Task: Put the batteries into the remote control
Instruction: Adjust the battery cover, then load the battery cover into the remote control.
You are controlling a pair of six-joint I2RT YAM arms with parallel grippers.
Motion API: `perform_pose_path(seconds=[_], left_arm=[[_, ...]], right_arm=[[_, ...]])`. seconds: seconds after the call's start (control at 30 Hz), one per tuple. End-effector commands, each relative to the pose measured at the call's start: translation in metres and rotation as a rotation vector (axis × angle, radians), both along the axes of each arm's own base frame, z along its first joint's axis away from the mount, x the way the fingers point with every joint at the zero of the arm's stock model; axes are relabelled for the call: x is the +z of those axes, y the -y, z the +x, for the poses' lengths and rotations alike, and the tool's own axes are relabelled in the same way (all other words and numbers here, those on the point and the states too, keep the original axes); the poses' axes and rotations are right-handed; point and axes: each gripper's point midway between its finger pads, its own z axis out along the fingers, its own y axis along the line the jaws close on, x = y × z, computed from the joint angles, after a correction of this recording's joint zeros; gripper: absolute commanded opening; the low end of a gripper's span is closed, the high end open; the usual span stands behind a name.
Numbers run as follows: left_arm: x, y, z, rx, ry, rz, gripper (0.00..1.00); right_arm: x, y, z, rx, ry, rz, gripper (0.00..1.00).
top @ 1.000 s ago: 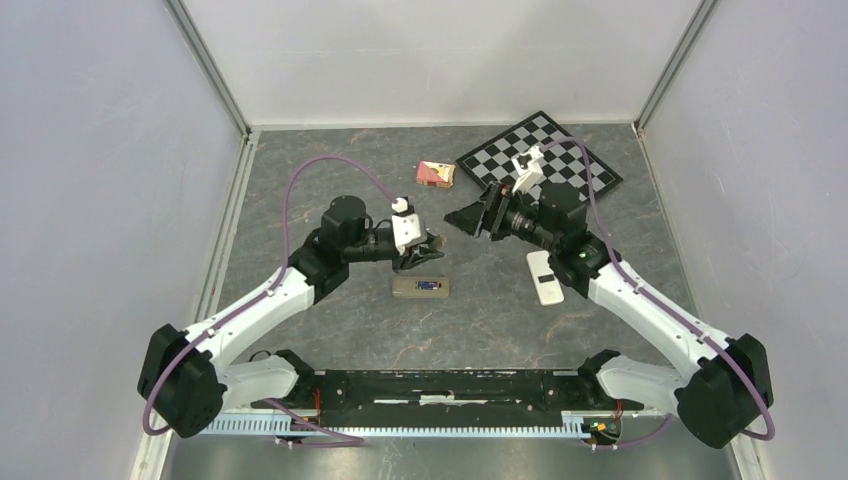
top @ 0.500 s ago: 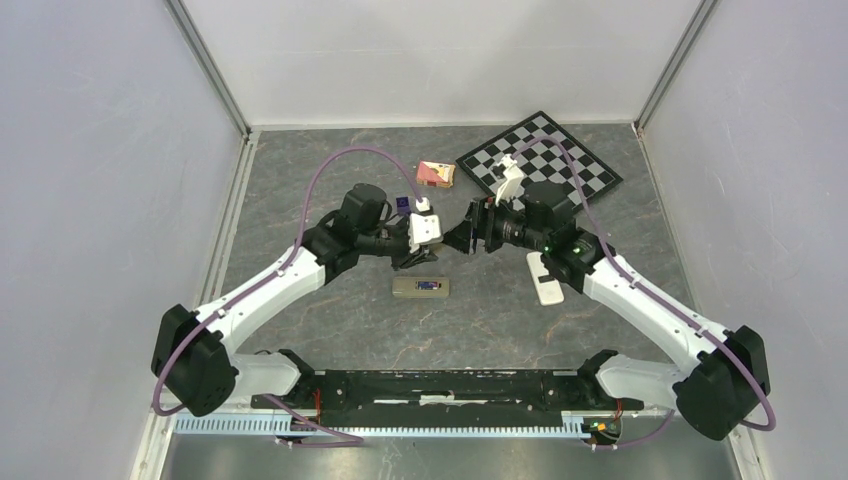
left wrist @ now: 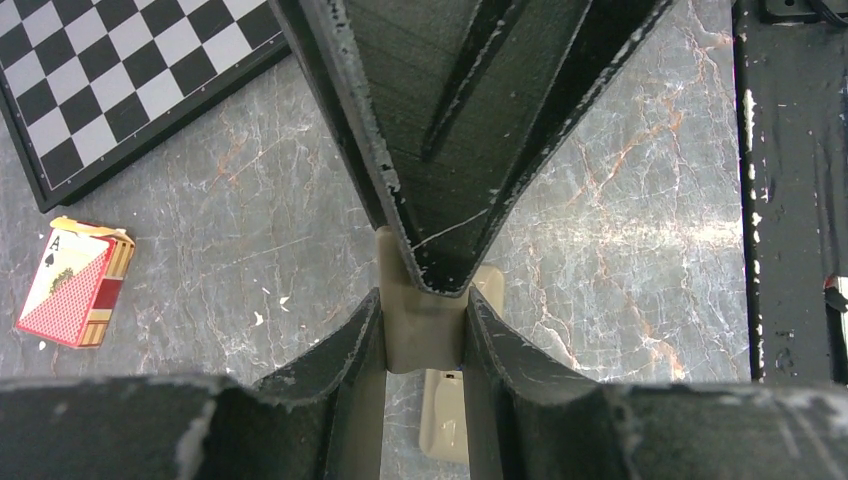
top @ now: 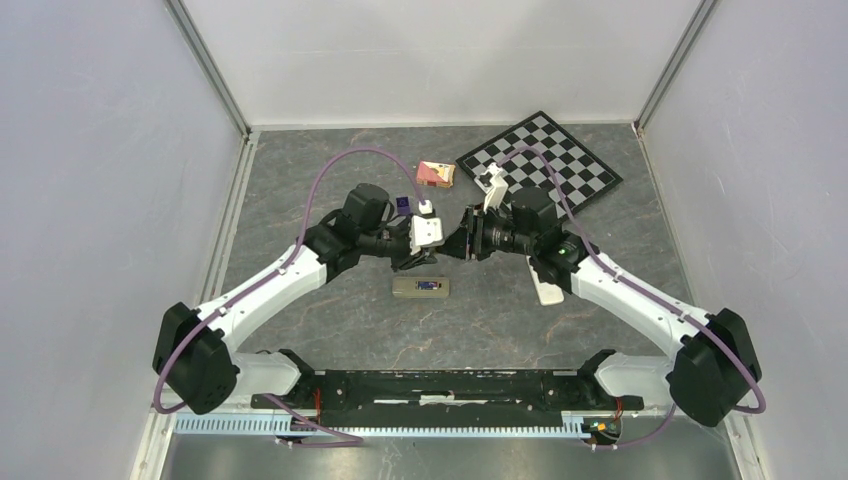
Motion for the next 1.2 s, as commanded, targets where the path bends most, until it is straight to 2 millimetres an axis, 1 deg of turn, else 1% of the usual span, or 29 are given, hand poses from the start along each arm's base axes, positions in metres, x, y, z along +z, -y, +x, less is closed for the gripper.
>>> perform_pose_path(seconds=[0.0,0.07,0.13,0.17,0.2,0.27,0.3,0.33,0.37,0.4,0.43,0.47,0.5,0.6,0.67,0.7,0.77,0.8,0.83,0.87,0.93,1.0,1.07,1.1,1.13,1.17], left_arm=[[0.015,0.005,0.005,-0.028,0.064,-0.005,0.23],[0.013,0.004,0.005,-0.026,0.064,0.002,0.24],[0.012,0.004,0.006,-0.024,0.067,0.006,0.26],[0.013,0.003,0.006,-0.024,0.07,0.006,0.27],[0.013,0.003,0.006,-0.022,0.07,0.007,0.29],[0.012,0.003,0.007,-0.016,0.067,0.006,0.41],[0.012,0.003,0.007,-0.014,0.068,0.002,0.51],[0.012,0.003,0.006,-0.009,0.066,-0.003,0.66],[0.012,0.001,0.005,-0.003,0.064,-0.005,0.76],[0.009,-0.001,0.005,0.015,0.061,-0.004,0.97],[0.008,-0.005,0.008,0.055,0.063,-0.005,0.99],[0.007,-0.009,0.012,0.116,0.056,-0.02,1.0],[0.007,-0.013,0.017,0.182,0.057,-0.039,1.0],[0.011,-0.024,0.012,0.314,0.007,-0.146,1.0],[0.028,-0.027,0.012,0.417,-0.031,-0.296,1.0],[0.035,-0.032,0.013,0.504,-0.092,-0.386,1.0],[0.047,-0.046,0.017,0.689,-0.221,-0.576,1.0],[0.046,-0.058,0.022,0.815,-0.303,-0.662,1.0],[0.042,-0.07,0.027,0.927,-0.359,-0.725,1.0],[0.039,-0.076,0.027,0.981,-0.422,-0.771,1.0],[0.027,-0.079,0.023,1.017,-0.498,-0.768,1.0],[0.004,-0.081,0.021,1.095,-0.602,-0.714,1.0],[-0.029,-0.081,0.018,1.158,-0.73,-0.612,1.0],[-0.041,-0.083,0.018,1.189,-0.791,-0.588,0.98],[-0.057,-0.086,0.015,1.219,-0.854,-0.548,0.93],[-0.071,-0.09,0.014,1.248,-0.905,-0.528,0.9]], right_arm=[[0.008,-0.007,0.003,0.004,0.012,0.04,0.39],[0.007,-0.008,0.003,0.009,0.003,0.041,0.3],[0.005,-0.01,0.002,0.019,-0.012,0.044,0.18],[0.004,-0.01,0.001,0.02,-0.022,0.046,0.15],[0.003,-0.01,0.0,0.022,-0.032,0.053,0.1],[0.002,-0.011,-0.003,0.024,-0.046,0.072,0.0],[0.001,-0.01,-0.004,0.014,-0.056,0.079,0.0],[-0.001,-0.009,-0.004,0.002,-0.06,0.084,0.0],[-0.004,-0.006,-0.004,-0.014,-0.065,0.085,0.0],[-0.004,-0.005,-0.004,-0.029,-0.064,0.096,0.0],[-0.008,-0.002,-0.004,-0.051,-0.065,0.106,0.0],[-0.015,0.003,-0.005,-0.075,-0.079,0.106,0.0],[-0.017,0.006,-0.004,-0.097,-0.073,0.117,0.0],[-0.028,0.015,-0.006,-0.152,-0.079,0.159,0.0],[-0.033,0.017,-0.006,-0.174,-0.08,0.179,0.0],[-0.039,0.019,-0.006,-0.184,-0.085,0.18,0.0],[-0.046,0.019,-0.007,-0.189,-0.093,0.201,0.0],[-0.048,0.018,-0.009,-0.182,-0.092,0.213,0.0],[-0.051,0.017,-0.01,-0.184,-0.088,0.217,0.0],[-0.057,0.017,-0.011,-0.193,-0.096,0.213,0.0],[-0.062,0.012,-0.013,-0.188,-0.096,0.217,0.0],[-0.067,0.007,-0.015,-0.187,-0.098,0.222,0.0],[-0.077,0.004,-0.015,-0.198,-0.124,0.217,0.0],[-0.08,0.003,-0.015,-0.201,-0.137,0.229,0.0],[-0.085,0.002,-0.017,-0.206,-0.162,0.238,0.0],[-0.083,0.0,-0.018,-0.2,-0.166,0.27,0.0]])
